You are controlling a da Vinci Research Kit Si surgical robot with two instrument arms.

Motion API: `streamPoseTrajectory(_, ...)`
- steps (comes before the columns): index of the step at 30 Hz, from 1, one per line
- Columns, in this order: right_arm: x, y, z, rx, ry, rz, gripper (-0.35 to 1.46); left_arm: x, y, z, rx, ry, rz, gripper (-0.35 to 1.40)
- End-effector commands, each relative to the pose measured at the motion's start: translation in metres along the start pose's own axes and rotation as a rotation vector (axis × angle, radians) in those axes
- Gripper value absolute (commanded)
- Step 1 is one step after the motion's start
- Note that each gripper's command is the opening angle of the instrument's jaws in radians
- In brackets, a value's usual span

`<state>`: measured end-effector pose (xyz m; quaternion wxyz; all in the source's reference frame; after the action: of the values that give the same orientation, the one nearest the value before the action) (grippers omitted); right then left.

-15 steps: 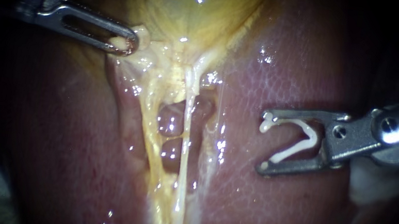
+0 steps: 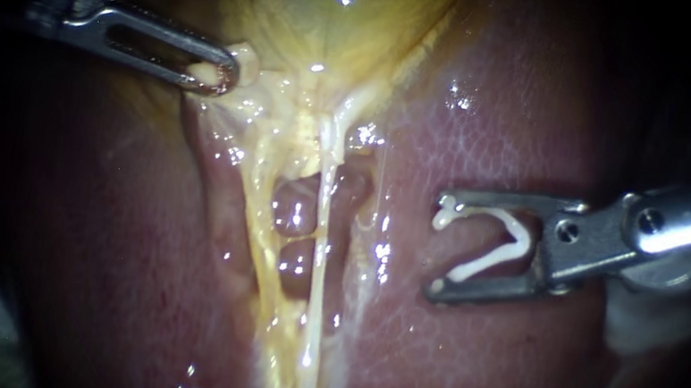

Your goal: Clipping first clip left tube

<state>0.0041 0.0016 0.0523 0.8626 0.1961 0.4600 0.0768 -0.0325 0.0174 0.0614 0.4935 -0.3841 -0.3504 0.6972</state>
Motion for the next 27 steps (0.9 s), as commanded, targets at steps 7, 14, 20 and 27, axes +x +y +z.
streamPoseTrajectory(7, 0.0, -0.0004, 0.0039, 0.052, 0.047, 0.066, 0.5, 0.0, 0.0, -0.0003, -0.003, -0.002, 0.0, -0.35)
streamPoseTrajectory(14, -0.0001, -0.0001, 0.0077, 0.126, 0.103, 0.178, 0.49, 0.0, 0.0, -0.0005, -0.004, -0.003, 0.0, -0.35)
streamPoseTrajectory(20, -0.0013, 0.0006, 0.0109, 0.16, 0.154, 0.271, 0.5, 0.0, 0.0, -0.0005, -0.004, -0.003, 0.0, -0.35)
streamPoseTrajectory(27, -0.0037, 0.0011, 0.0134, 0.172, 0.162, 0.329, 0.5, 0.0, 0.0001, -0.0005, -0.003, -0.003, -0.001, -0.35)
